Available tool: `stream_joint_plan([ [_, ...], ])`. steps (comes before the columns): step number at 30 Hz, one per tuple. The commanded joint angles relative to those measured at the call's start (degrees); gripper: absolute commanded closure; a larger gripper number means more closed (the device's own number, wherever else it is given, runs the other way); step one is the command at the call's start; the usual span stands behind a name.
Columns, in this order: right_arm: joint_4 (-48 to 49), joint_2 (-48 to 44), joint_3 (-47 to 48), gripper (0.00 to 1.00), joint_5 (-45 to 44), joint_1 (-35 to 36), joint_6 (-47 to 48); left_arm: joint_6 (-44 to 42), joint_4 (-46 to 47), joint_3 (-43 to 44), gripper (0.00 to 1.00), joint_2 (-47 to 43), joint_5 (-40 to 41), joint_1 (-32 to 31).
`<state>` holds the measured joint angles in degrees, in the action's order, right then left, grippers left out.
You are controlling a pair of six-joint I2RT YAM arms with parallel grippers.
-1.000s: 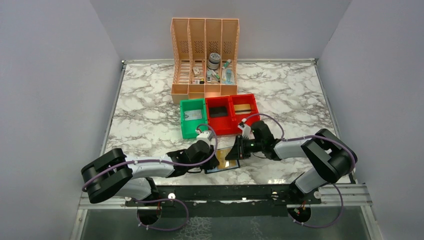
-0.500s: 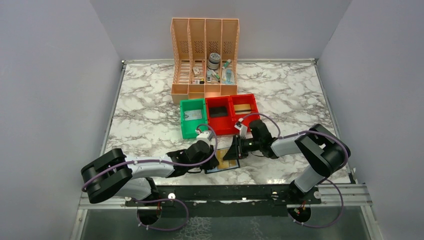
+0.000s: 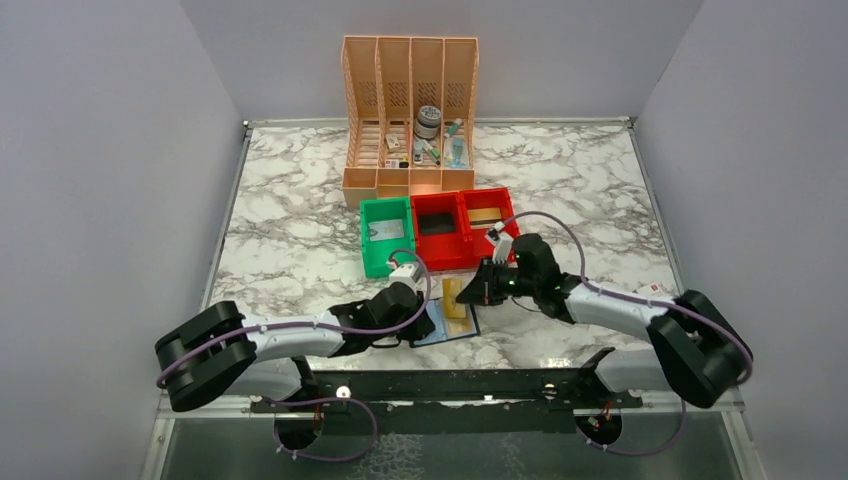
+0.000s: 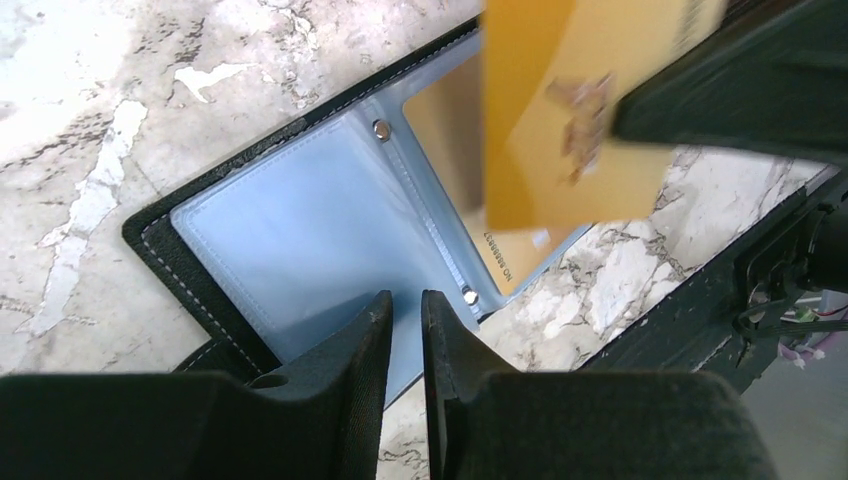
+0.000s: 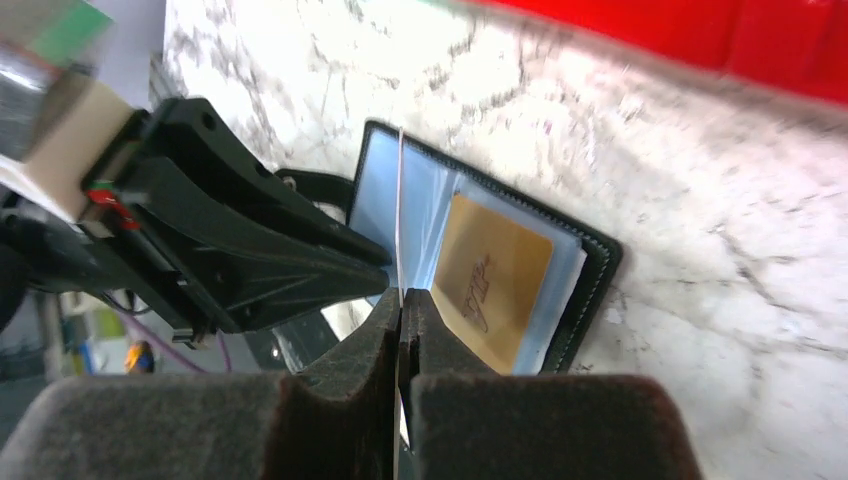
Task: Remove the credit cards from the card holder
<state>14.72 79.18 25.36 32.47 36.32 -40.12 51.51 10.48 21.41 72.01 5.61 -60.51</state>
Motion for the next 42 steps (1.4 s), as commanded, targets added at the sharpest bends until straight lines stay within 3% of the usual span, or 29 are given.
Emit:
stream_joint_plan([
  [1,-11.27,-9.32,2.13,0.99,-13.95,-0.19,5.71,-0.22,-3.23,-1.33,0.78,-2.82,2.11,-0.48],
  [11,-15.55,-18.86,4.53,0.99,-22.85,-0.19,9.81,-0.89,-4.08,-1.62,0.6,-9.3,2.94,-0.49],
  [22,-20.53,-18.81,11.69,0.99,-48.23,-0.19,13.28,-0.62,-8.09,-2.95,0.45,-14.35,4.55,-0.49],
  [31,-3.13,-12.82,11.99,0.99,-58.71,-0.19,30.88,-1.46,-10.97,-1.55,0.32,-13.58,4.85,-0.49],
  [37,4.08,-5.56,14.64,0.99,-53.05,-0.82,41.97,-2.75,-11.75,0.28,0.26,-12.88,4.34,-0.4],
  [42,16.11,-5.21,8.77,0.99,-46.9,-1.68,56.2,-3.86,-13.37,1.44,0.19,-12.7,3.57,-0.4],
])
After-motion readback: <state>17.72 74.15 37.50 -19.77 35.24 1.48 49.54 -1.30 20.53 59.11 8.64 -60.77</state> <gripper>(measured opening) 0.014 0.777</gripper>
